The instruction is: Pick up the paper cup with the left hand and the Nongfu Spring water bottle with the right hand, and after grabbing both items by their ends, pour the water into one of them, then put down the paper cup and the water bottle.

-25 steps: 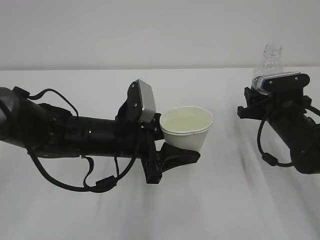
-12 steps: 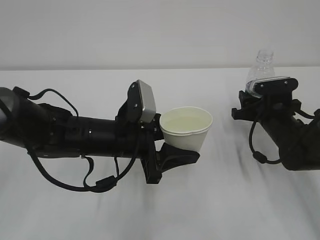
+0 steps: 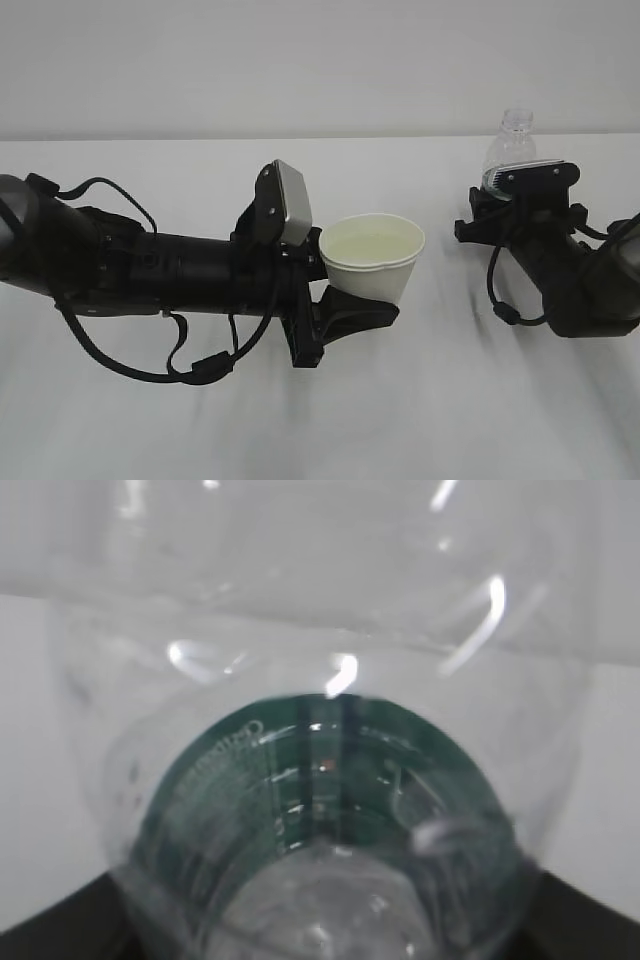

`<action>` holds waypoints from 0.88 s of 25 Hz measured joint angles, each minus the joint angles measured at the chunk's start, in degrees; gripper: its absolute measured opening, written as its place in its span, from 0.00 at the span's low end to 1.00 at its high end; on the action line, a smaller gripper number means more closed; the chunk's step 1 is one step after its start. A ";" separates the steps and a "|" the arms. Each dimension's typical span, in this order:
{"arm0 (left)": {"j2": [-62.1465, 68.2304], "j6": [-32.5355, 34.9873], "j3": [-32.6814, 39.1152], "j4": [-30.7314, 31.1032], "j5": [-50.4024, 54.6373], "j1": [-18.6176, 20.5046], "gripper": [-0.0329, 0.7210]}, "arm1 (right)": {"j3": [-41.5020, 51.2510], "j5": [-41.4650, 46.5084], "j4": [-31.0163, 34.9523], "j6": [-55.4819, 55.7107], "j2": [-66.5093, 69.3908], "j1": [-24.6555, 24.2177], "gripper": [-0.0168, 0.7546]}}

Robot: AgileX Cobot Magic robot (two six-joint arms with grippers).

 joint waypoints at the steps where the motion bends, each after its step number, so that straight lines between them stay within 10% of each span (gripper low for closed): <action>1: 0.00 0.00 0.00 -0.11 0.09 0.00 0.60 | -0.41 -0.12 0.00 0.00 0.23 0.00 0.60; 22: 0.00 1.34 0.00 -1.81 0.09 0.00 0.60 | -1.20 -3.38 -4.32 0.97 2.69 0.00 0.77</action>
